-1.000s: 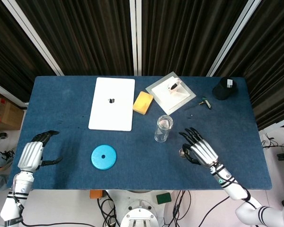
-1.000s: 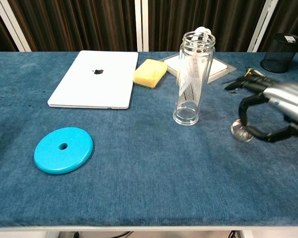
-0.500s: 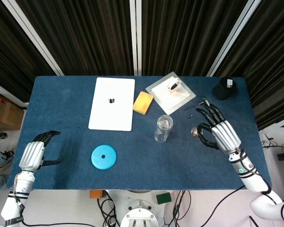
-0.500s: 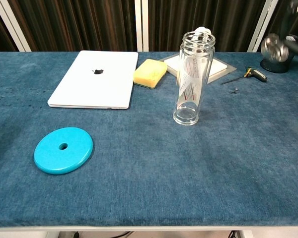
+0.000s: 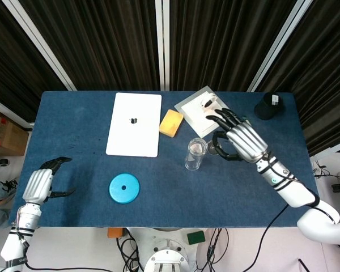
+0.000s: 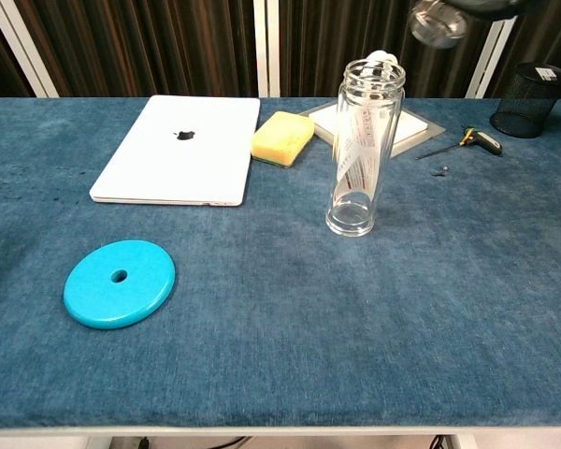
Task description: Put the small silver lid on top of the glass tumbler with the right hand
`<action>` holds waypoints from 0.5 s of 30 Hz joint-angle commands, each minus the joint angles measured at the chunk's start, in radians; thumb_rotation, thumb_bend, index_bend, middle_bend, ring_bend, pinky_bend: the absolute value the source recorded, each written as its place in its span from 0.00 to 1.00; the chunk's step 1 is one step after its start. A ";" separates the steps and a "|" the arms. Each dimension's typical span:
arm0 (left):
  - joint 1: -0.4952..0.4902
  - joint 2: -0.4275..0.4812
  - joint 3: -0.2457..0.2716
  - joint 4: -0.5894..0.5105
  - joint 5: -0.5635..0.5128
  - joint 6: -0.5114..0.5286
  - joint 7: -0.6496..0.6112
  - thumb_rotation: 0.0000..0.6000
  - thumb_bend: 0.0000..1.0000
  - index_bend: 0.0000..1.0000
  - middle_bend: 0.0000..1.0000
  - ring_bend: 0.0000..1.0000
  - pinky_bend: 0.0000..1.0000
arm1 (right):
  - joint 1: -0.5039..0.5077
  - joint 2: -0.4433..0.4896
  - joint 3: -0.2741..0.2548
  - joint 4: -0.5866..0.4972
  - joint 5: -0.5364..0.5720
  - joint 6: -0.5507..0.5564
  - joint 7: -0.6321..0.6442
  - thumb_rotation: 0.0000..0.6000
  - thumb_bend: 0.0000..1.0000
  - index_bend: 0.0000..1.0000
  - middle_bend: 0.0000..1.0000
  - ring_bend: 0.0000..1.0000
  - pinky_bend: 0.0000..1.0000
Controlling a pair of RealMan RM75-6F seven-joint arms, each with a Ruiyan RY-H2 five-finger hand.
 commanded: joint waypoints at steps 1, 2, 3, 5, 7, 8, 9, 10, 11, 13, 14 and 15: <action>-0.001 -0.003 0.000 0.009 -0.005 -0.007 -0.007 1.00 0.04 0.22 0.22 0.19 0.21 | 0.066 0.009 0.029 -0.028 0.074 -0.087 -0.075 1.00 0.44 0.66 0.10 0.00 0.00; -0.001 -0.003 0.000 0.011 -0.006 -0.008 -0.009 1.00 0.04 0.22 0.22 0.19 0.21 | 0.075 0.005 0.032 -0.028 0.086 -0.099 -0.088 1.00 0.44 0.66 0.10 0.00 0.00; -0.001 -0.004 0.000 0.014 -0.007 -0.009 -0.012 1.00 0.04 0.22 0.22 0.19 0.21 | 0.086 0.001 0.036 -0.028 0.102 -0.115 -0.107 1.00 0.44 0.66 0.10 0.00 0.00; -0.001 -0.004 -0.001 0.018 -0.005 -0.008 -0.016 1.00 0.04 0.22 0.22 0.19 0.21 | 0.103 -0.006 0.041 -0.027 0.127 -0.137 -0.135 1.00 0.44 0.66 0.10 0.00 0.00; -0.001 -0.004 -0.003 0.021 -0.002 -0.003 -0.020 1.00 0.04 0.22 0.22 0.19 0.21 | 0.121 -0.013 0.045 -0.029 0.154 -0.160 -0.162 1.00 0.44 0.66 0.10 0.00 0.00; 0.000 -0.004 -0.003 0.023 -0.001 -0.001 -0.022 1.00 0.04 0.22 0.22 0.19 0.21 | 0.127 -0.015 0.046 -0.031 0.164 -0.169 -0.172 1.00 0.44 0.66 0.10 0.00 0.00; 0.000 -0.005 -0.003 0.024 0.001 0.002 -0.023 1.00 0.04 0.22 0.22 0.19 0.21 | 0.134 -0.018 0.047 -0.033 0.176 -0.176 -0.187 1.00 0.44 0.66 0.10 0.00 0.00; 0.001 -0.006 -0.003 0.025 0.003 0.004 -0.024 1.00 0.04 0.22 0.22 0.19 0.21 | 0.139 -0.020 0.047 -0.035 0.185 -0.181 -0.199 1.00 0.44 0.66 0.10 0.00 0.00; 0.001 -0.006 -0.003 0.026 0.005 0.006 -0.025 1.00 0.04 0.22 0.22 0.19 0.21 | 0.144 -0.023 0.047 -0.037 0.196 -0.185 -0.213 1.00 0.44 0.67 0.10 0.00 0.00; 0.001 -0.007 -0.003 0.028 0.008 0.009 -0.027 1.00 0.04 0.22 0.22 0.19 0.21 | 0.149 -0.027 0.044 -0.039 0.210 -0.191 -0.232 1.00 0.44 0.67 0.10 0.00 0.00; 0.001 -0.007 -0.003 0.029 0.009 0.010 -0.028 1.00 0.04 0.22 0.22 0.19 0.21 | 0.151 -0.029 0.043 -0.039 0.217 -0.193 -0.240 1.00 0.44 0.67 0.10 0.00 0.00; 0.002 -0.007 -0.003 0.029 0.011 0.011 -0.029 1.00 0.04 0.22 0.22 0.19 0.21 | 0.154 -0.034 0.041 -0.037 0.227 -0.196 -0.248 1.00 0.44 0.67 0.10 0.00 0.00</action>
